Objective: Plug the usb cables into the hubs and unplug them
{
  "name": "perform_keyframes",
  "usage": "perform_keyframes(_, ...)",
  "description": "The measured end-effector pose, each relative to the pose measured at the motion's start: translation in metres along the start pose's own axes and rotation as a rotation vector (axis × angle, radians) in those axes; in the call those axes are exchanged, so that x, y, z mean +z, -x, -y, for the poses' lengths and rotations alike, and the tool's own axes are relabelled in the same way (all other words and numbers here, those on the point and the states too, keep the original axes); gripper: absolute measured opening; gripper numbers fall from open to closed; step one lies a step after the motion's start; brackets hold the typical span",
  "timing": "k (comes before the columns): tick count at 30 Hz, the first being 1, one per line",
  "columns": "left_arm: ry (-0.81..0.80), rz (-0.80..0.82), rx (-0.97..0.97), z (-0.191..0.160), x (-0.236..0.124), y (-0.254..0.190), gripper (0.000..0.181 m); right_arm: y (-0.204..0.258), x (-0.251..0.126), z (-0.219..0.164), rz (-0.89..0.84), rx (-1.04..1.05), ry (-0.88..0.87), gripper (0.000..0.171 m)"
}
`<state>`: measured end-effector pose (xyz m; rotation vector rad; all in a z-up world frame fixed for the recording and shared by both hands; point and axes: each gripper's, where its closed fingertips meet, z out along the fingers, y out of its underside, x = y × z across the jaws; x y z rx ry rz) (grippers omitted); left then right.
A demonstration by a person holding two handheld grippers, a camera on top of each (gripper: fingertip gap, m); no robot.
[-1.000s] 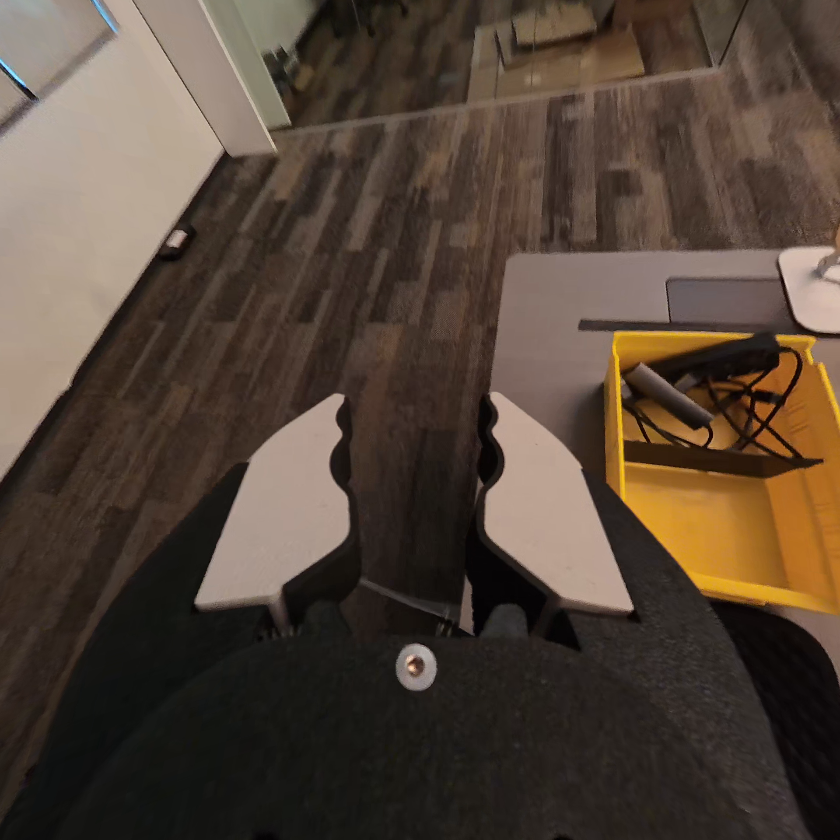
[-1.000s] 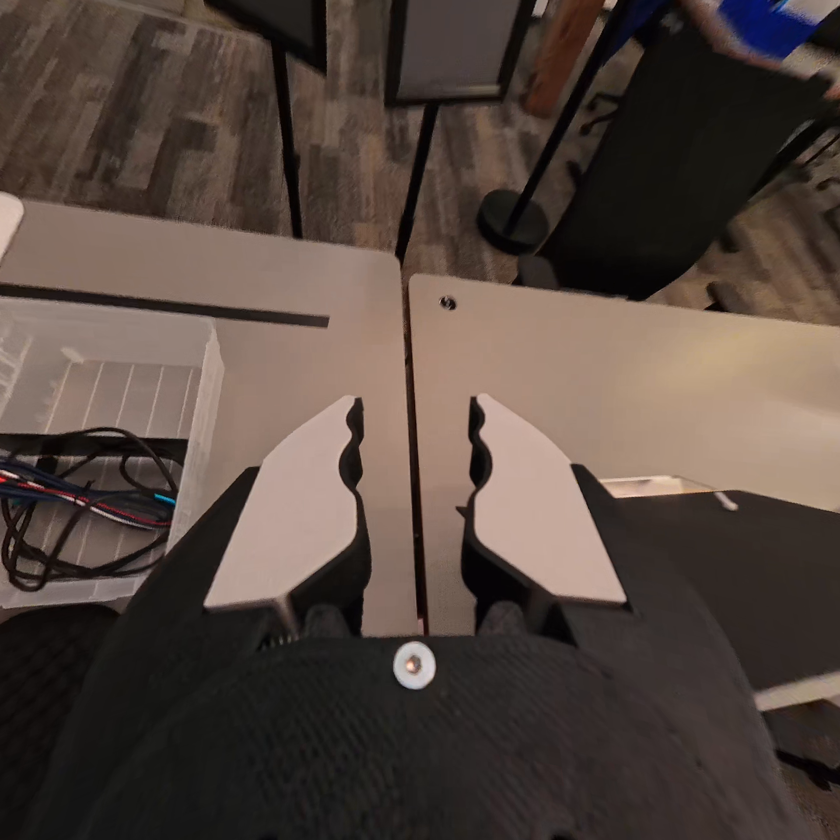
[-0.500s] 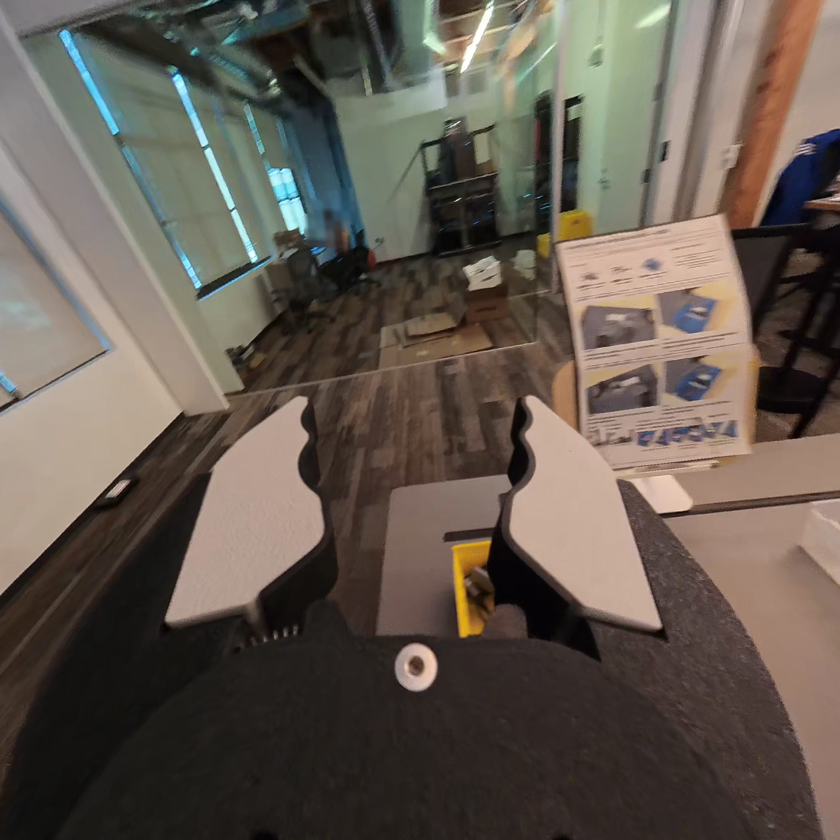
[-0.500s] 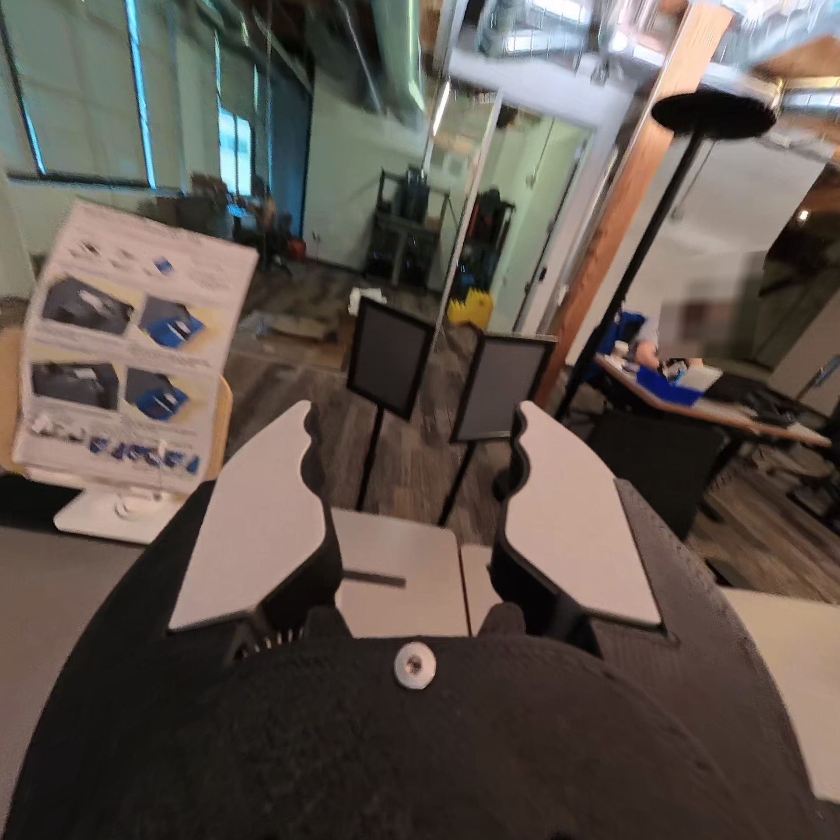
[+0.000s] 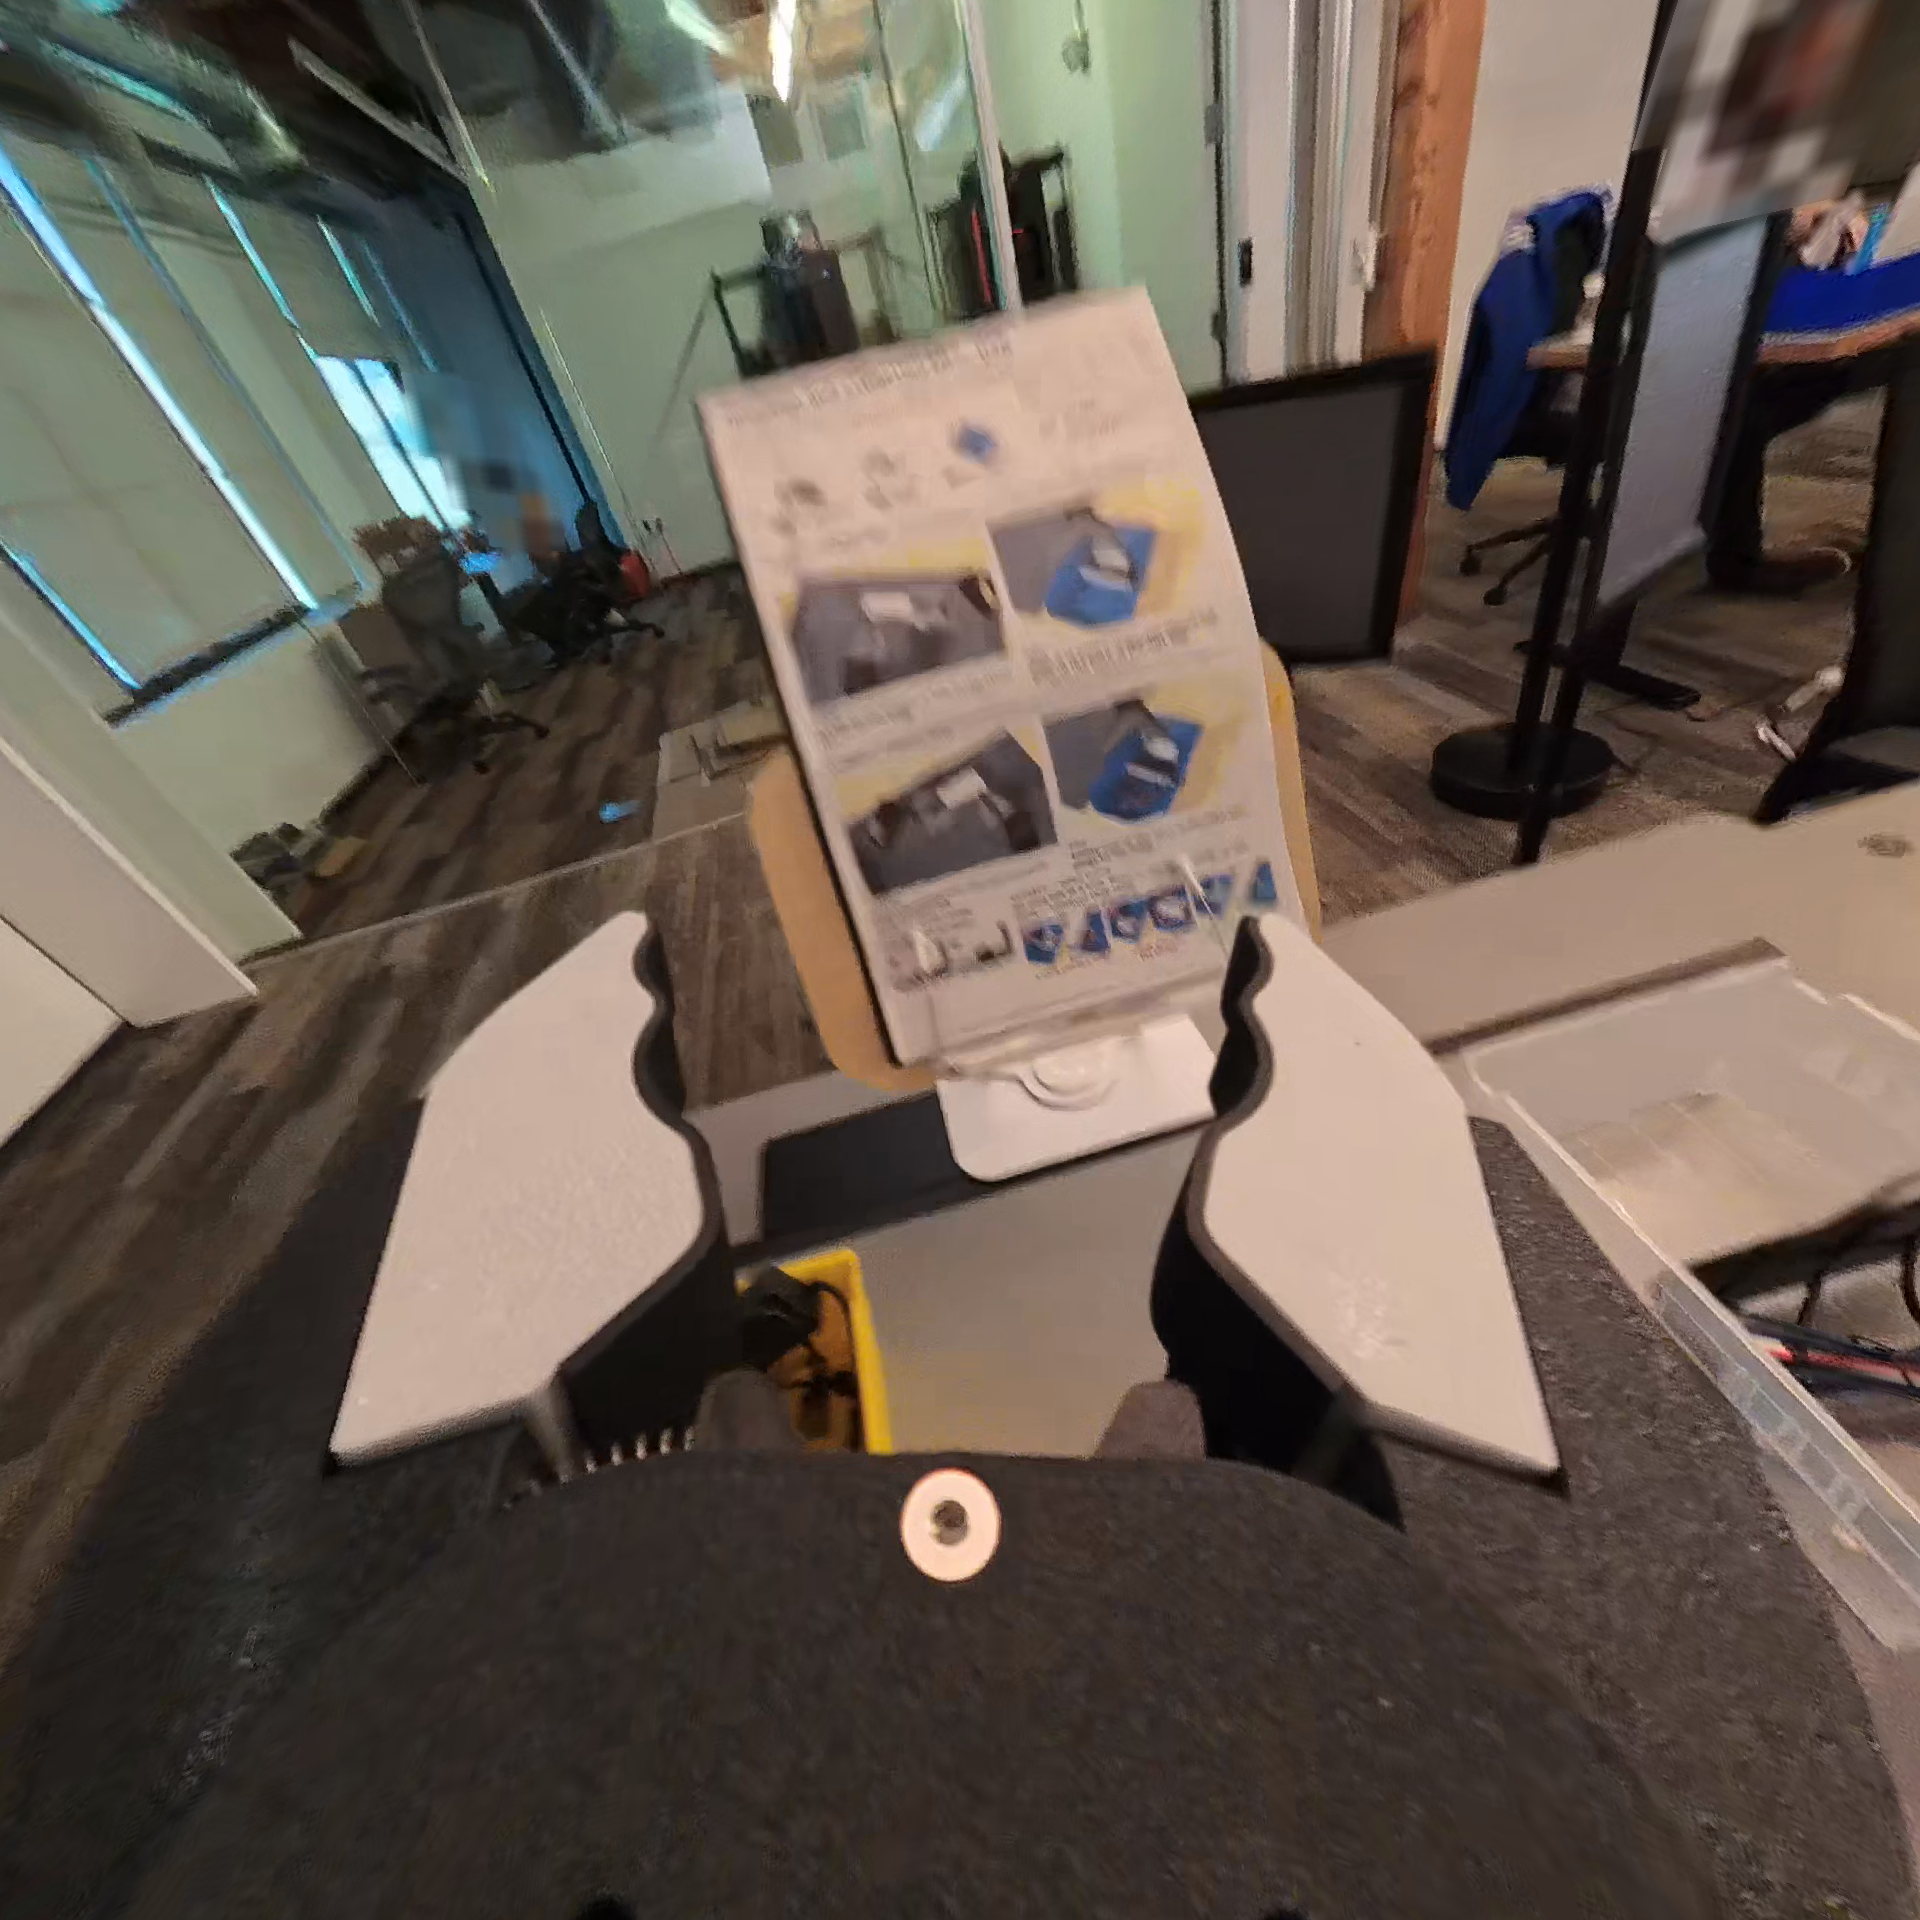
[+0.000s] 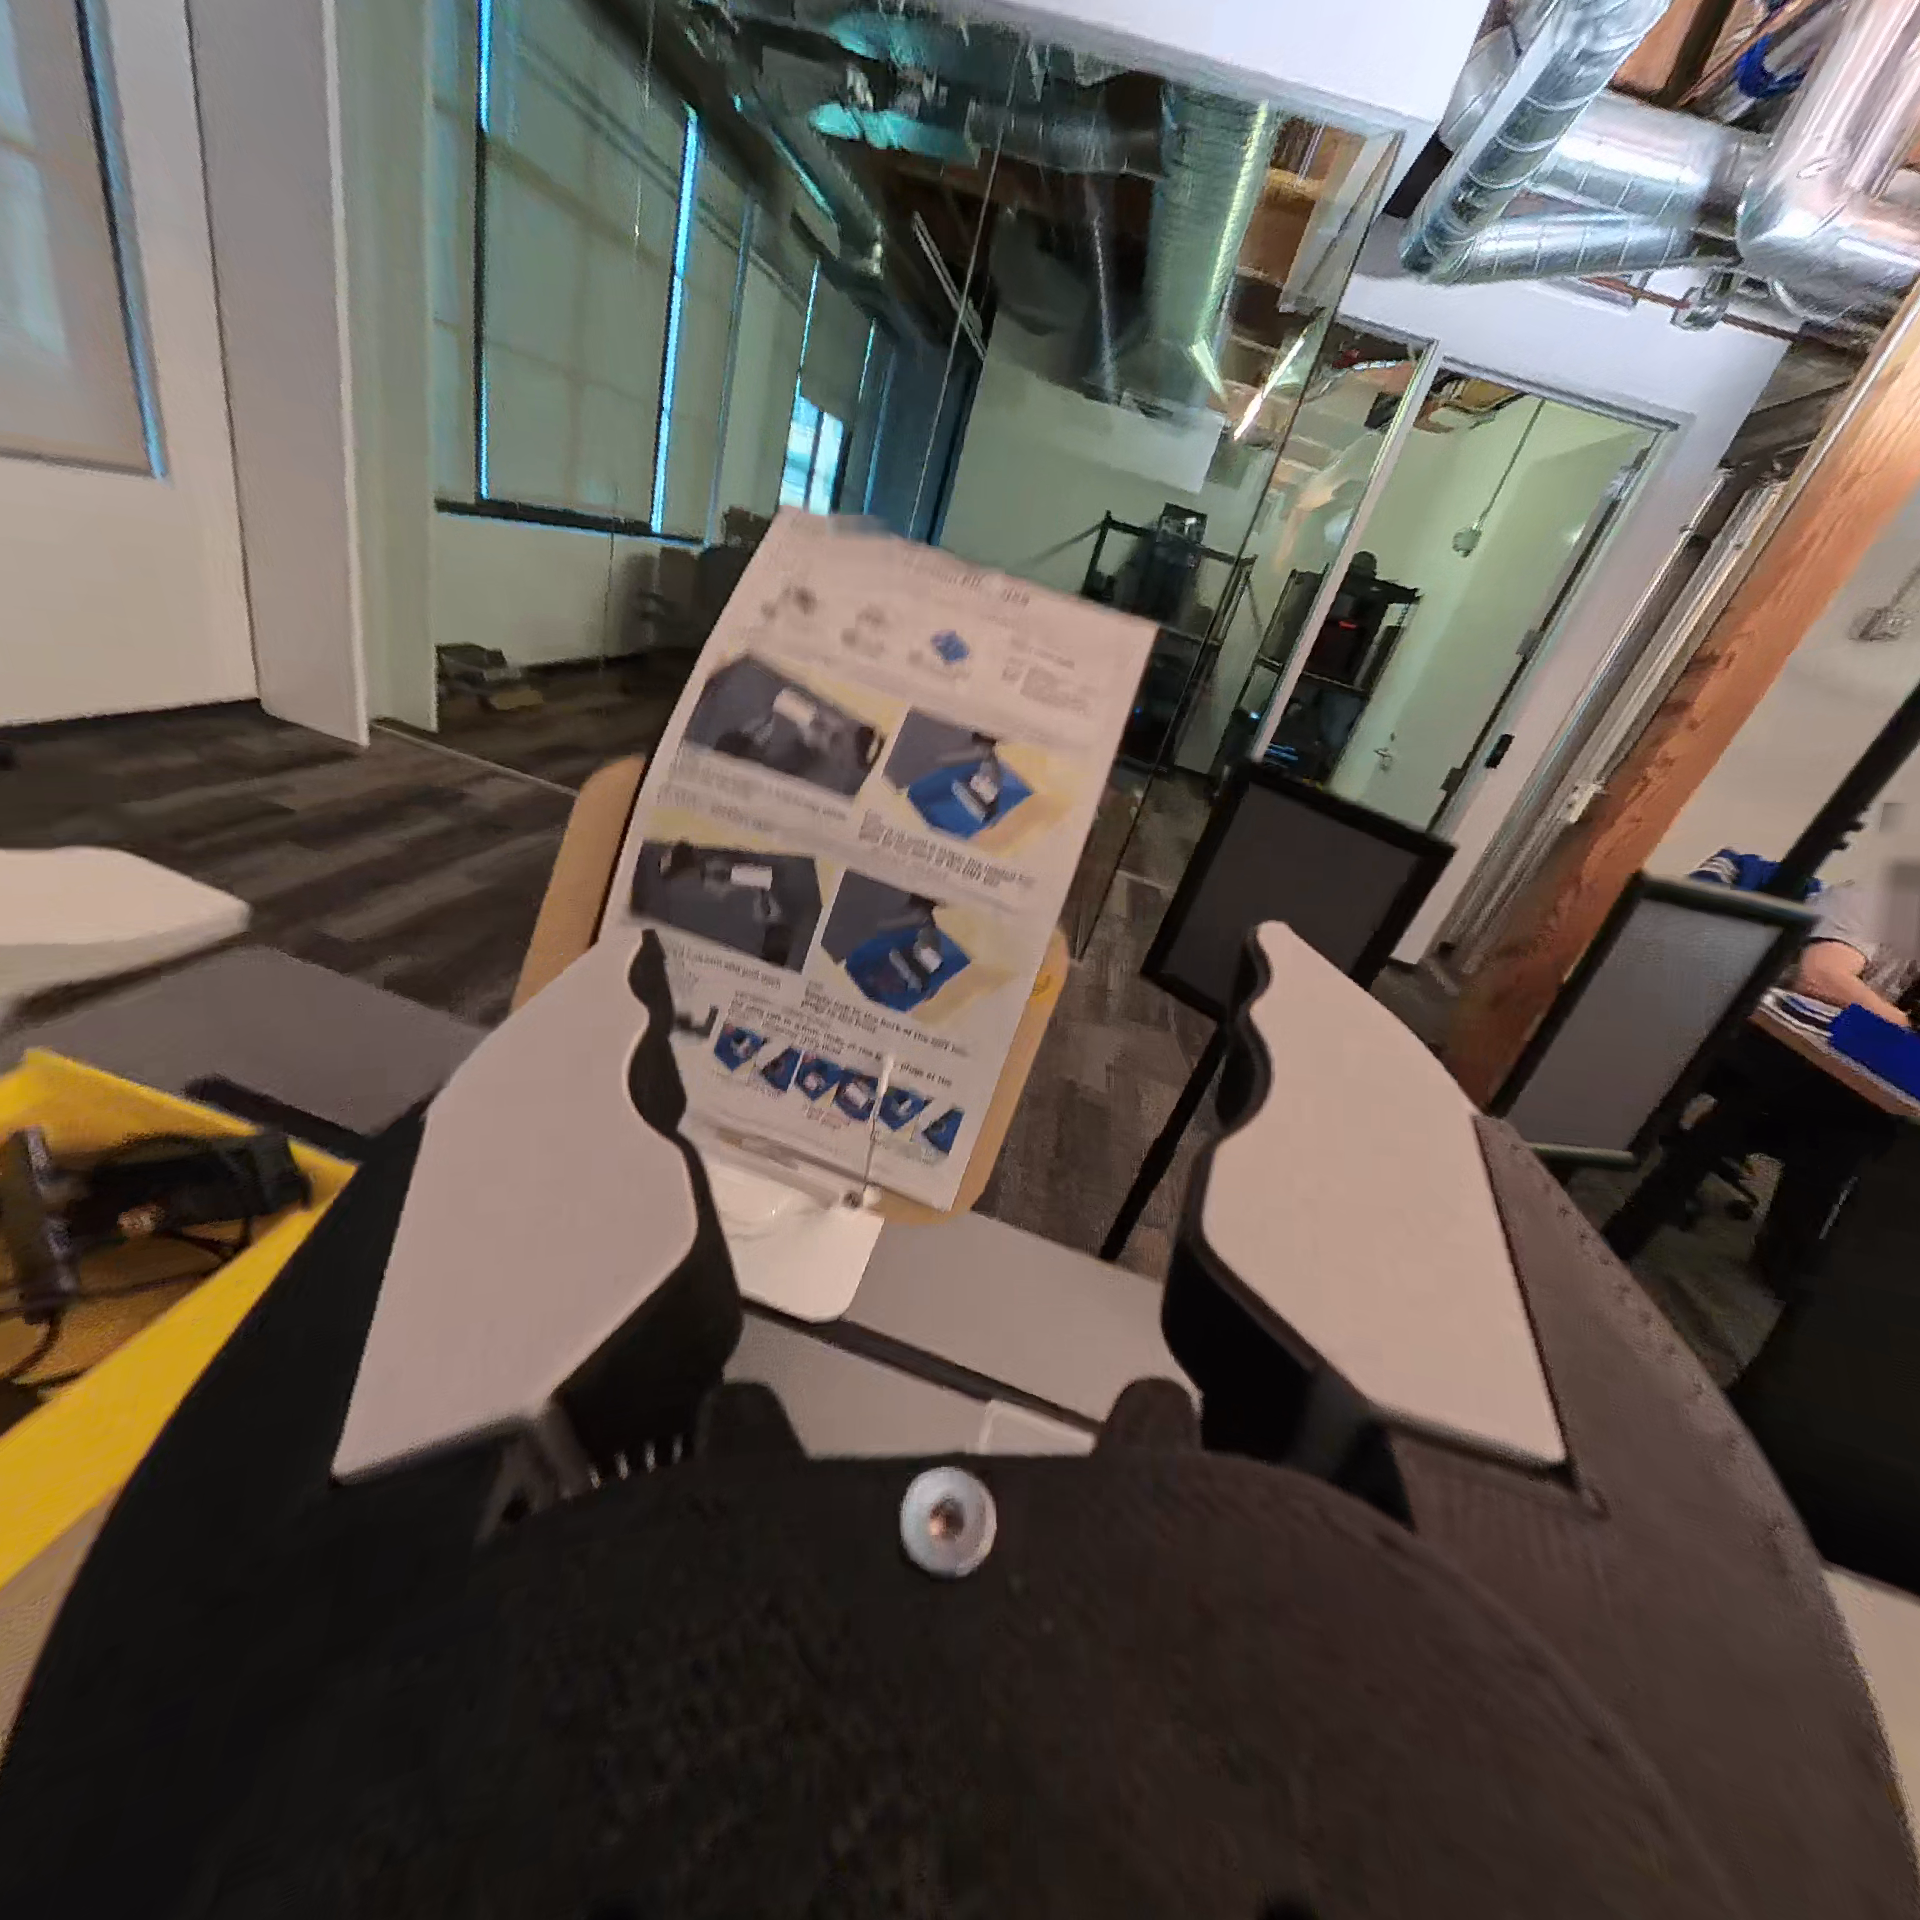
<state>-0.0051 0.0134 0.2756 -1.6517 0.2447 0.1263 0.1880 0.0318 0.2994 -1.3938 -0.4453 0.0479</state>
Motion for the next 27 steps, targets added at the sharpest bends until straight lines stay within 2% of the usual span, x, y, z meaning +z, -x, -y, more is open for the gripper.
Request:
perform_keyframes(4, 0.214, -0.067, -0.076, -0.112, 0.041, -0.051, 0.112, 0.059, 0.025, -0.126, 0.0, -0.102, 0.228, 0.106)
perform_keyframes(7, 0.271, -0.056, -0.124, -0.179, 0.053, -0.07, 0.112, 0.089, 0.025, -0.207, 0.041, -0.069, 0.353, 0.106)
perform_keyframes(13, 0.421, 0.034, -0.199, -0.298, 0.062, -0.07, 0.119, 0.111, 0.009, -0.328, 0.013, 0.123, 0.595, 0.11)
perform_keyframes(16, 0.525, 0.047, -0.252, -0.348, 0.061, -0.072, 0.129, 0.122, 0.003, -0.37, -0.006, 0.236, 0.702, 0.119)
perform_keyframes(19, 0.611, 0.051, -0.279, -0.382, 0.059, -0.076, 0.138, 0.133, 0.0, -0.4, -0.016, 0.279, 0.781, 0.126)
perform_keyframes(23, 0.675, 0.038, -0.321, -0.404, 0.059, -0.081, 0.143, 0.147, -0.004, -0.424, -0.007, 0.323, 0.879, 0.136)
perform_keyframes(27, 0.731, -0.001, -0.335, -0.419, 0.06, -0.089, 0.145, 0.147, -0.008, -0.438, -0.027, 0.338, 0.92, 0.138)
